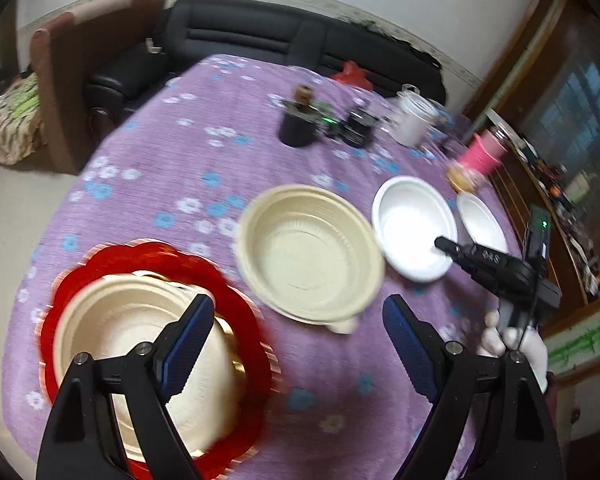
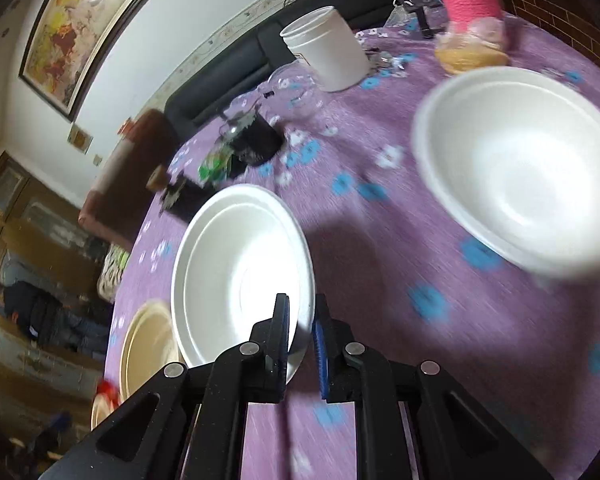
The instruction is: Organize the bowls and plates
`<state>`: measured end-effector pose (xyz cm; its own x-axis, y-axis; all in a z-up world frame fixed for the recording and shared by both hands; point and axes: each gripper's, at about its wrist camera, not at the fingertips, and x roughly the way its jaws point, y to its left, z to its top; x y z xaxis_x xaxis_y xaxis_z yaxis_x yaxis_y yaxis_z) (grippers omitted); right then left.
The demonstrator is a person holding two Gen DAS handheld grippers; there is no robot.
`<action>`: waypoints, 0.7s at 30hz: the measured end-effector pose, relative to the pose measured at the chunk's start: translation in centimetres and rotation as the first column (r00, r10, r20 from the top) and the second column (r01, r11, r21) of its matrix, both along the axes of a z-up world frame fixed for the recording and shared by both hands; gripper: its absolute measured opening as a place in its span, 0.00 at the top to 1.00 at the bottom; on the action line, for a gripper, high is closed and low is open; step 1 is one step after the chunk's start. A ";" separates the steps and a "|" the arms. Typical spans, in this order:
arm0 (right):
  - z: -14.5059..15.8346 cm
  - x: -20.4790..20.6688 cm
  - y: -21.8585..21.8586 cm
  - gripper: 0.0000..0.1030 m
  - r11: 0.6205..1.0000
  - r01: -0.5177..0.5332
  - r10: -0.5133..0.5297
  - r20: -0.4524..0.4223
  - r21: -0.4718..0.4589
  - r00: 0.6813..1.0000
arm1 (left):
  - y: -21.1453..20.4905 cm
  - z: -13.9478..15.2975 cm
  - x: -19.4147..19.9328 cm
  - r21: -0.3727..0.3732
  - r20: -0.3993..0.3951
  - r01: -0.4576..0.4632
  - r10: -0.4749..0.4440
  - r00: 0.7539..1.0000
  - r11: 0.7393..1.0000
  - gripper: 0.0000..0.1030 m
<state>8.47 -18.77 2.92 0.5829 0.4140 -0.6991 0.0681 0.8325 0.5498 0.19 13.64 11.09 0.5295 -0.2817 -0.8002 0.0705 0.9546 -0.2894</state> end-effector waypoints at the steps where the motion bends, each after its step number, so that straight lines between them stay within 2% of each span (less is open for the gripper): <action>1: 0.0 -0.9 -0.5 0.88 1.000 -0.012 0.012 -0.010 -0.001 1.000 | -0.8 -0.2 -0.3 -0.002 -0.003 0.022 -0.022 1.000 1.000 0.17; 6: -0.8 -6.7 -3.4 0.88 0.995 -0.094 0.095 -0.098 0.017 0.991 | -5.6 -1.5 -1.8 -0.014 -0.019 0.135 -0.135 0.991 0.991 0.17; 9: -1.5 -9.7 -4.6 0.88 0.991 -0.128 0.131 -0.141 0.034 0.981 | -8.8 -3.3 -2.6 -0.023 -0.053 0.188 -0.189 0.980 0.982 0.17; 11: -1.8 -10.8 -5.1 0.88 0.992 -0.129 0.128 -0.140 0.006 0.982 | -10.3 -4.4 -2.8 -0.027 -0.081 0.203 -0.205 0.976 0.979 0.17; 14: -1.1 -11.7 -5.9 0.87 0.995 -0.085 0.082 -0.068 -0.043 0.994 | -12.1 -5.4 -2.9 -0.019 -0.095 0.208 -0.209 0.973 0.978 0.17; 16: -0.6 -11.9 -6.1 0.74 0.996 -0.063 0.061 -0.029 -0.057 0.998 | -12.8 -5.4 -2.9 0.007 -0.085 0.199 -0.198 0.977 0.980 0.17; 17: -0.3 -12.0 -6.2 0.59 0.997 -0.041 0.041 -0.001 -0.065 0.999 | -12.8 -5.4 -3.0 0.014 -0.081 0.195 -0.193 0.978 0.981 0.17; 18: -0.2 -12.0 -6.3 0.47 0.998 -0.030 0.031 0.017 -0.062 0.999 | -12.9 -5.2 -3.0 0.023 -0.075 0.188 -0.186 0.980 0.982 0.17; 21: 0.3 -11.3 -6.0 0.44 0.999 -0.006 0.009 0.072 -0.039 0.997 | -12.7 -5.2 -2.7 0.030 -0.077 0.163 -0.161 0.984 0.986 0.17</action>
